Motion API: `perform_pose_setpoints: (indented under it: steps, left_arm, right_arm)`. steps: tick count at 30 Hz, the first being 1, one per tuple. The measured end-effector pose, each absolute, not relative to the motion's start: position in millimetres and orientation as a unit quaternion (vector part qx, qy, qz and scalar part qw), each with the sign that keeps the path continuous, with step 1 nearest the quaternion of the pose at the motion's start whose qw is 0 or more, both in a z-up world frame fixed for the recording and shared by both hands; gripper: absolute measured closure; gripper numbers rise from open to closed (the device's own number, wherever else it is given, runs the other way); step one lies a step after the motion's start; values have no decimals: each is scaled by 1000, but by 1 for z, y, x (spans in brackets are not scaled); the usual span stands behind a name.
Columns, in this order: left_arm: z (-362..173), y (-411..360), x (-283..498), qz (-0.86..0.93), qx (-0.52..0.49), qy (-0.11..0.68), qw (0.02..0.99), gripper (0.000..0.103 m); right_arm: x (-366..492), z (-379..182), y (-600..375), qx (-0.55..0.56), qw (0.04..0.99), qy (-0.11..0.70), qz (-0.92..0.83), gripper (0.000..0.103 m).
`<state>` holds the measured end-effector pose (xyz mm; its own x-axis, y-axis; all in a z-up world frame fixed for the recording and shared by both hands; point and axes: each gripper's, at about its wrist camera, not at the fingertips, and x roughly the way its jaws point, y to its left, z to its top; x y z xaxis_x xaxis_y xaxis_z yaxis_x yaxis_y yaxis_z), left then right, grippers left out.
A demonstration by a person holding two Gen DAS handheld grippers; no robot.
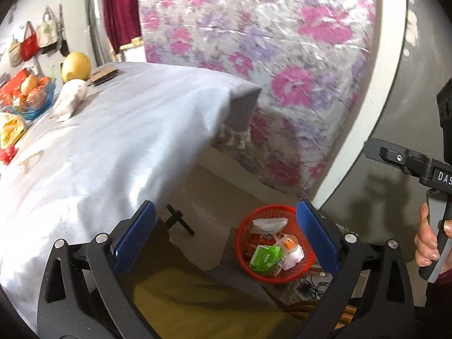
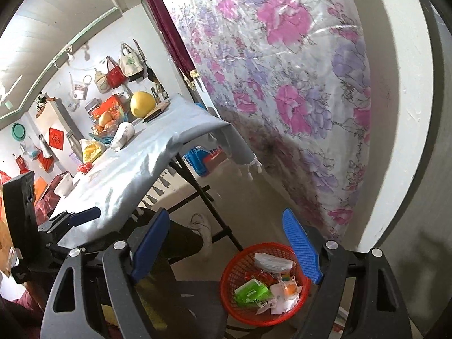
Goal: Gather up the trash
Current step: 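Move both tools back over the table toward the remaining trash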
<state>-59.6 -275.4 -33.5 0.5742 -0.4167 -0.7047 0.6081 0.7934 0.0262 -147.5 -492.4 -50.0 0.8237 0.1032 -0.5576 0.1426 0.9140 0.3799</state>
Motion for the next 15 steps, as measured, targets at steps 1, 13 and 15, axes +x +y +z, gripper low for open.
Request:
perform_pose_setpoints:
  steps: [1, 13, 15]
  left_arm:
    - [-32, -273, -60, -288, 133, 355, 880, 7]
    - [-14, -224, -43, -227, 104, 335, 909, 7]
    - [-12, -210, -37, -213, 92, 334, 913, 7]
  right_arm:
    - [-147, -49, -491, 207, 932, 296, -8, 19]
    - [-130, -37, -458, 206, 932, 296, 34, 11]
    - [-122, -32, -445, 202, 933, 295, 48, 10]
